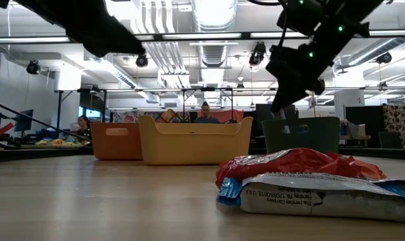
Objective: Sort candy
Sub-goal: Put the white chocolate into the blue bin, then put the orange chocolate into the yellow bin
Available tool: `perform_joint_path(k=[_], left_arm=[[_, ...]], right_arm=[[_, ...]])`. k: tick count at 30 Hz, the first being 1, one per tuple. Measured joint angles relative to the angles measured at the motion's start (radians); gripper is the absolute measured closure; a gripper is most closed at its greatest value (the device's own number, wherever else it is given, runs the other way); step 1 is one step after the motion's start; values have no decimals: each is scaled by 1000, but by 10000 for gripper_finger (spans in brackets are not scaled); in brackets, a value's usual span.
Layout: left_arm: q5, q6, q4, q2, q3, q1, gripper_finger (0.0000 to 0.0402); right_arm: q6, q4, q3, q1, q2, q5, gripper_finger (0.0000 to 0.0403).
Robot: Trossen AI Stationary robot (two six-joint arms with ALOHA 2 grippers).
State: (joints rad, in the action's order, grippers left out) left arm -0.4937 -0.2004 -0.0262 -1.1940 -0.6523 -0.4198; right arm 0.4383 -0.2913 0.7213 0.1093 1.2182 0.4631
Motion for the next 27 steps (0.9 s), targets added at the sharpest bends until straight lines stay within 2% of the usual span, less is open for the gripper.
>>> perform_joint_path(k=[6, 11, 27], left_arm=[[26, 45, -175, 95, 90, -4, 315], [6, 50, -184, 133, 108, -4, 315], [-20, 68, -183, 123, 97, -4, 315]], right_arm=[[25, 134, -93, 0, -1, -3, 380], [26, 195, -132, -2, -1, -1, 370], [33, 191, -138, 0, -1, 35, 276]])
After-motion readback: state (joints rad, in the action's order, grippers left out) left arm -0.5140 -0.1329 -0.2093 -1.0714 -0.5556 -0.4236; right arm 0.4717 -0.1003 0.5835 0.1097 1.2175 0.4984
